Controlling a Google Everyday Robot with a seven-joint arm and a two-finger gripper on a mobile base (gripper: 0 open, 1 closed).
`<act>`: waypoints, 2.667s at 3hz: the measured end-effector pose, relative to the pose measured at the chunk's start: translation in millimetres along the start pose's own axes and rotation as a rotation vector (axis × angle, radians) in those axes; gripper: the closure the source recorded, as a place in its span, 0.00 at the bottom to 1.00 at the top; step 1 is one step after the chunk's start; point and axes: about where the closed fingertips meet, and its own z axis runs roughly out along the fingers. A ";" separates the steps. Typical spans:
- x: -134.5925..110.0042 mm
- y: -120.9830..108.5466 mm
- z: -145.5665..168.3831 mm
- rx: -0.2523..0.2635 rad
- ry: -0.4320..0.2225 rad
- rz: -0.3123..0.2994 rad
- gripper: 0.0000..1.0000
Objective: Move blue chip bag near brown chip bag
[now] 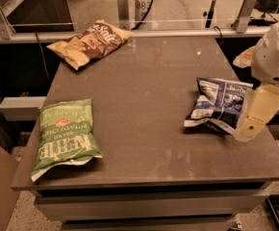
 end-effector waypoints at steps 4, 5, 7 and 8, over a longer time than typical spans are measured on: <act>12.7 -9.1 90.6 -0.179 -0.002 -0.007 0.41; 14.1 -19.9 87.0 -0.161 0.030 -0.013 0.65; -22.2 -89.0 20.7 0.046 0.075 -0.113 1.00; -21.8 -88.7 21.4 0.045 0.076 -0.112 1.00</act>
Offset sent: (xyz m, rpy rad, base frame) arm 0.0251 0.0073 -0.1046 0.0766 0.2117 0.0645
